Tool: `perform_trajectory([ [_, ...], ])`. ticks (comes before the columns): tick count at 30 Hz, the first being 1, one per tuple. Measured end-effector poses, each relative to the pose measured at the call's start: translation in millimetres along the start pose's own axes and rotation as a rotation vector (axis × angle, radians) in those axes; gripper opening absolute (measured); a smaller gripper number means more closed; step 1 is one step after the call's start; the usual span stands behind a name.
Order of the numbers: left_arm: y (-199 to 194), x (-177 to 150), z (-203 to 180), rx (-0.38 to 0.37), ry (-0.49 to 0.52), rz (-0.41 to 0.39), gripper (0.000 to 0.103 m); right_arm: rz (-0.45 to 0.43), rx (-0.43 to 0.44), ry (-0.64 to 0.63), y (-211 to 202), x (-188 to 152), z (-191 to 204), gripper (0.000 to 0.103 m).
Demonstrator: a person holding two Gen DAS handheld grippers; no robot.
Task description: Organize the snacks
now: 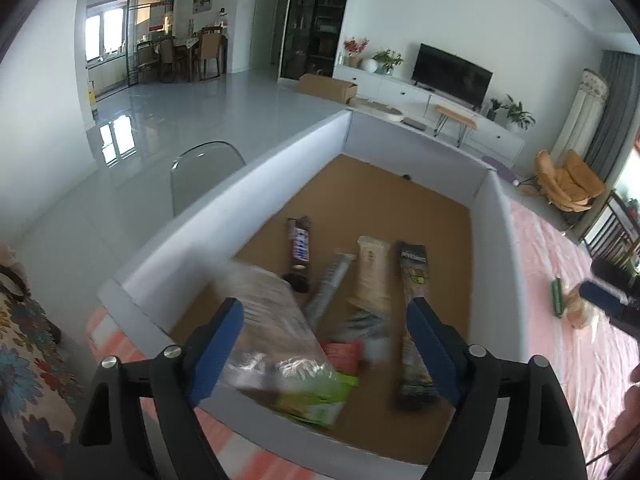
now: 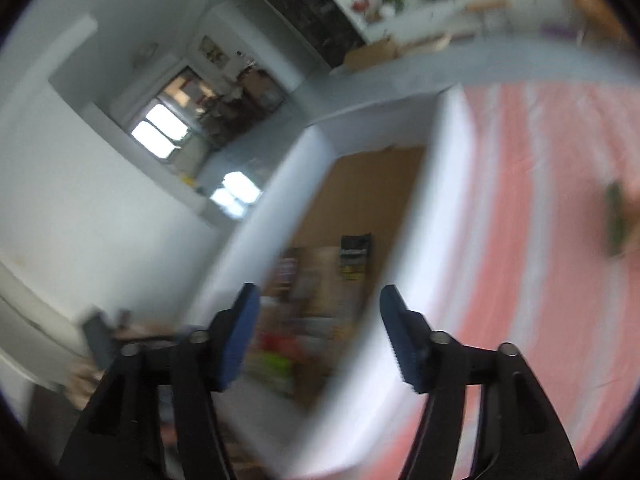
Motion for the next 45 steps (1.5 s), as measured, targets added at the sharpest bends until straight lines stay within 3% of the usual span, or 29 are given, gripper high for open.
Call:
perform_trajectory([
  [3, -20.8, -1.2, -40.7, -0.084, 0.027, -0.024, 0.084, -0.044, -0.227, -0.136, -54.0, -21.0, -53.7, 0.072],
  [4, -29.4, -2.5, -55.2, -0.115, 0.041, -0.033, 0.084, -0.051, -0.34, -0.175, -79.6, -35.6, -83.9, 0.072],
  [6, -48.5, -0.6, -91.8, -0.187, 0.084, -0.057, 0.086, -0.044, -0.469, -0.187, -108.0, -52.9, -132.2, 0.072],
  [9, -83.3, -9.9, -155.9, -0.3, 0.196, -0.097, 0.095, -0.031, -0.652, -0.105, -172.1, -93.5, -207.8, 0.072],
  [11, -103.2, -25.0, -196.8, -0.363, 0.28, -0.104, 0.1, -0.059, -0.72, -0.041, -206.9, -109.5, -238.0, 0.072],
  [14, -116.7, -65.2, -265.8, -0.452, 0.432, -0.047, 0.101, -0.105, -0.81, 0.092, -253.0, -123.7, -291.7, 0.072],
  [17, -103.7, -101.8, -314.3, -0.499, 0.524, 0.036, 0.101, -0.131, -0.834, 0.207, -280.7, -129.8, -317.7, 0.072],
  [22, -33.8, -142.2, -358.2, -0.395, 0.543, 0.135, 0.101, -0.214, -0.787, 0.289, -302.9, -132.9, -326.7, 0.075],
  [29, 10.2, -146.9, -372.1, -0.281, 0.568, 0.074, 0.101, -0.175, -0.825, 0.262, -277.2, -126.1, -343.2, 0.079],
  [31, 21.9, -156.4, -375.8, -0.262, 0.587, 0.09, 0.101, -0.14, -0.857, 0.247, -270.5, -128.0, -348.9, 0.081],
  [45, 24.4, -159.8, -373.9, -0.261, 0.587, 0.055, 0.103, -0.129, -0.863, 0.243, -268.7, -130.6, -350.9, 0.084],
])
Point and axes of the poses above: each gripper's, at about its wrist camera, not at the fingertips, and y roughly the way its jaws point, z to its left, x to its top, the point moved 10 cm from there along y, roughly the way its jaws point, and after that the axes turned 14 degrees about x, right-handed, at the moved point
